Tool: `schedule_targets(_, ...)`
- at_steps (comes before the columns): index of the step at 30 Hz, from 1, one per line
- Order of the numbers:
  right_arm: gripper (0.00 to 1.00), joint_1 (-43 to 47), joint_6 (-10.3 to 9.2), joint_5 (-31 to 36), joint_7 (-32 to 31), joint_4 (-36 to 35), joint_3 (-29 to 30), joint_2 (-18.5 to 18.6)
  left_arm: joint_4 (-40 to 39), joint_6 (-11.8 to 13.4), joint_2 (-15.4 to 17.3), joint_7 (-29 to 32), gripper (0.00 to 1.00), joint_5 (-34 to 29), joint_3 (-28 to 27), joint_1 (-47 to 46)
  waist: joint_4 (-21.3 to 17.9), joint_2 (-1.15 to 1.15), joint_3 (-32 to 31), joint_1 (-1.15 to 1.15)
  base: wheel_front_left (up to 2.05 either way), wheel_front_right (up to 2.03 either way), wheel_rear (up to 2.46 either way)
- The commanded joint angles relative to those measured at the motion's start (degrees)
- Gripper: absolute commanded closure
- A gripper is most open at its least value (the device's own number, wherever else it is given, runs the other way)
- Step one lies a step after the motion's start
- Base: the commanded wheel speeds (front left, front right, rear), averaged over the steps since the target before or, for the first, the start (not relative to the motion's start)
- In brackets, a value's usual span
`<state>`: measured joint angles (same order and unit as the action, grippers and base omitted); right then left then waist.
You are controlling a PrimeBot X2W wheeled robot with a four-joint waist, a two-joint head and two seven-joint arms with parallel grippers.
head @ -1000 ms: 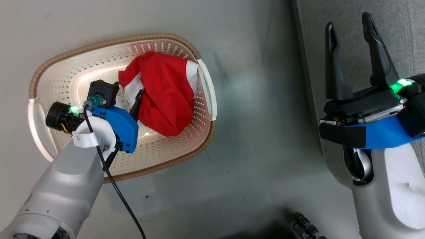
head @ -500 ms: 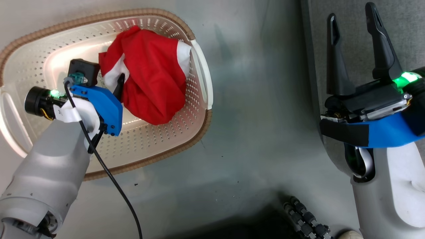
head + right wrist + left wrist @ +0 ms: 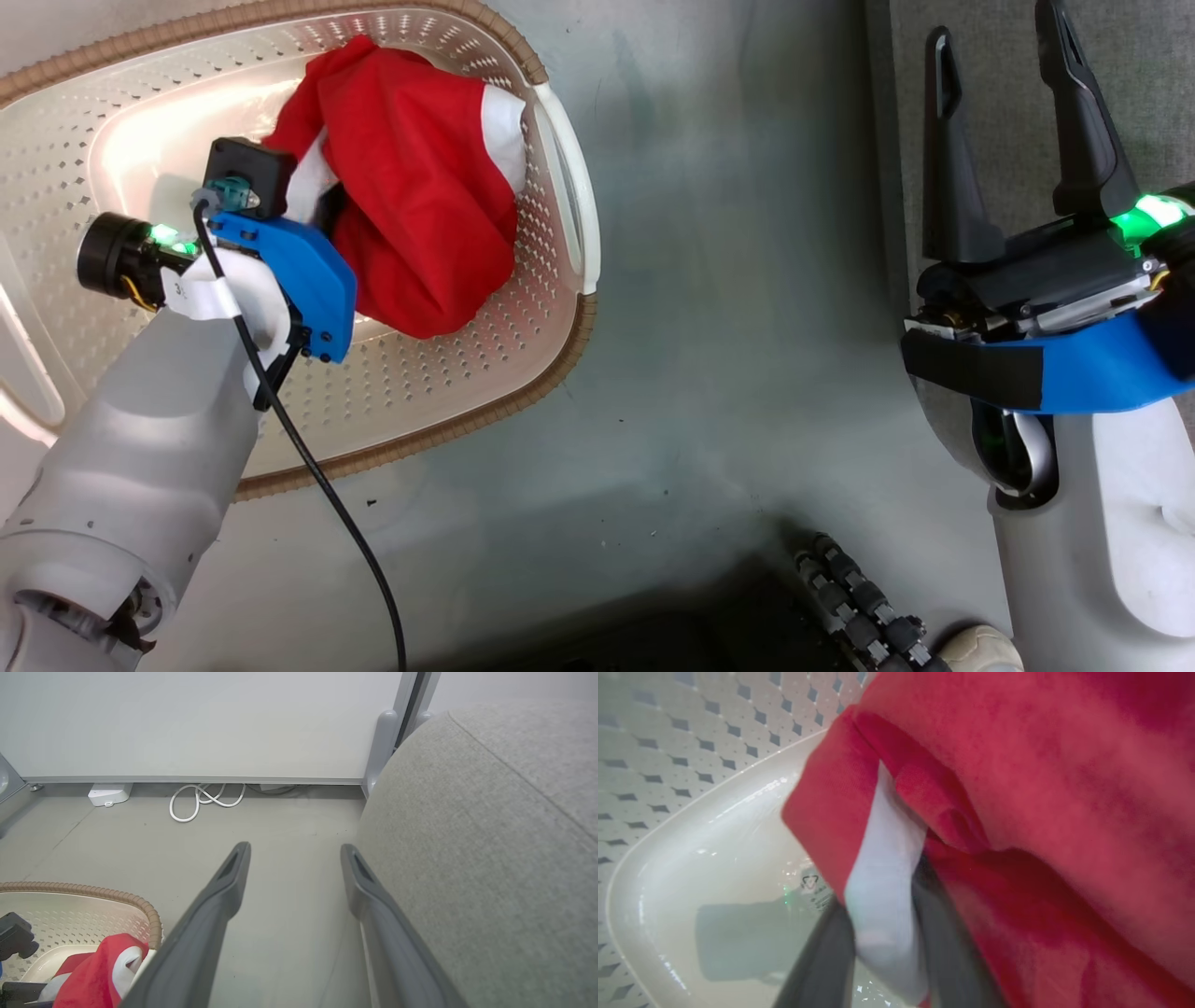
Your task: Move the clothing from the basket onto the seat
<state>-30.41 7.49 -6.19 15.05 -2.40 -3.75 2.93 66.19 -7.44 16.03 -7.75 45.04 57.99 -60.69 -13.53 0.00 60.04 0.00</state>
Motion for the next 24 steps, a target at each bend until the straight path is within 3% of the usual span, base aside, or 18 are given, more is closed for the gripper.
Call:
schedule_targets(1, 0.00, -1.12, 0.01, 0.16, 0.19, 0.15, 0.06, -0.07, -0.08, -0.06, -0.01, -0.36, 1.00, 0.40, 0.26, -1.12, 0.11, 0.00, -0.12, 0.00, 0.00, 0.00, 0.00)
schedule_targets(18, 0.00, -0.35, 0.01, 2.52, 0.19, 1.93, 1.20, -0.07, -4.61, -0.06, -2.20, -7.25, 1.00, 3.76, 4.87, 0.41, 5.03, 0.00, -6.04, 0.00, 0.00, 0.00, 0.00)
schedule_targets(24, 0.00, 0.00, 0.01, 3.57, 0.19, 2.96, 1.35, -0.06, -9.48, -0.06, -2.17, -7.48, 1.00, 1.42, 1.14, 2.27, 7.70, 0.00, -10.31, 0.00, 0.00, 0.00, 0.00)
